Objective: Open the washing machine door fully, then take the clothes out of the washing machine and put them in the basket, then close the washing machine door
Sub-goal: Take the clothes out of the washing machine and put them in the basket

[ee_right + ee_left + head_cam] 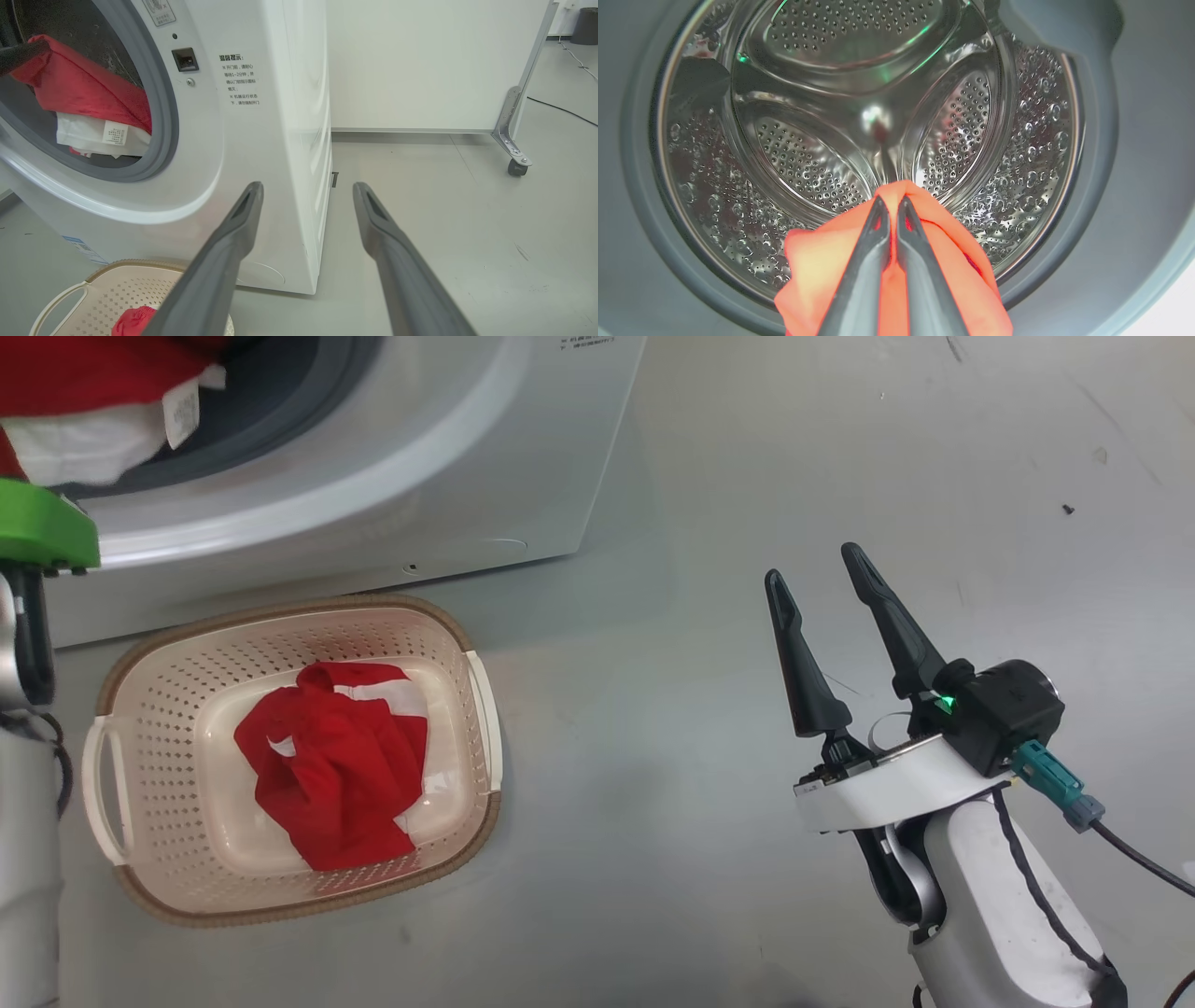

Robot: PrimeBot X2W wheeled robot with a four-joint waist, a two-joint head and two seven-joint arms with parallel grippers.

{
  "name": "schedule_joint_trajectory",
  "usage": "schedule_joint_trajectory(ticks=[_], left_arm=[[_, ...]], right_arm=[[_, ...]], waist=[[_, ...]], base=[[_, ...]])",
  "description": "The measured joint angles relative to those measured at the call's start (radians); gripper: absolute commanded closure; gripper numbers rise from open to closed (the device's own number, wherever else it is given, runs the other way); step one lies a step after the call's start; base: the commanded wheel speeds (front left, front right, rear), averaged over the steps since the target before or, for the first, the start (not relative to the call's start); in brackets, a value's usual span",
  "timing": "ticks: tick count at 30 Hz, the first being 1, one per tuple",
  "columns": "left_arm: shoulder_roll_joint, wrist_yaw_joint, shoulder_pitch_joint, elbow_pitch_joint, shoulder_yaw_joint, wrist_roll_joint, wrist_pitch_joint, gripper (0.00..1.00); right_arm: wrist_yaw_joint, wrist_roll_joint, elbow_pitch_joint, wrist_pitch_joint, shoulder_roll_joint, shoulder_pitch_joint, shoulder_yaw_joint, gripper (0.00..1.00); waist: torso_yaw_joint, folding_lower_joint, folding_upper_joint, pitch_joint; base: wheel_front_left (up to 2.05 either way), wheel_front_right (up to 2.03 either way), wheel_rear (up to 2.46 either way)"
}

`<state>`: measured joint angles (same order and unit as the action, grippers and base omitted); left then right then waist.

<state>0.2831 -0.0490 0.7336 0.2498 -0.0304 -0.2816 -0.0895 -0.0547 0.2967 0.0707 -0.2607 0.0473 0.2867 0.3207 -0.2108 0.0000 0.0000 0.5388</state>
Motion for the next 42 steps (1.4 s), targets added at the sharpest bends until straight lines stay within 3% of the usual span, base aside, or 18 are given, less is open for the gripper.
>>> schedule_joint_trajectory(ticks=[9,42], left_arm=[[-0.063,-0.017,-0.142,-0.074,-0.011,0.002,-0.119,1.00],[-0.109,-0.044,-0.474,-0.335,-0.081,0.081,-0.148,1.00]], right_arm=[[-0.015,-0.021,0.023,0.000,0.001,-0.053,-0.023,0.00],[-0.035,-0.052,0.055,0.000,0.010,-0.198,-0.051,0.00]], waist=[[0.036,0.0000,0.0000,-0.094],[0.108,-0.0001,0.0000,-0.382]], base=[[0.00,0.00,0.00],[0.00,0.00,0.00]])
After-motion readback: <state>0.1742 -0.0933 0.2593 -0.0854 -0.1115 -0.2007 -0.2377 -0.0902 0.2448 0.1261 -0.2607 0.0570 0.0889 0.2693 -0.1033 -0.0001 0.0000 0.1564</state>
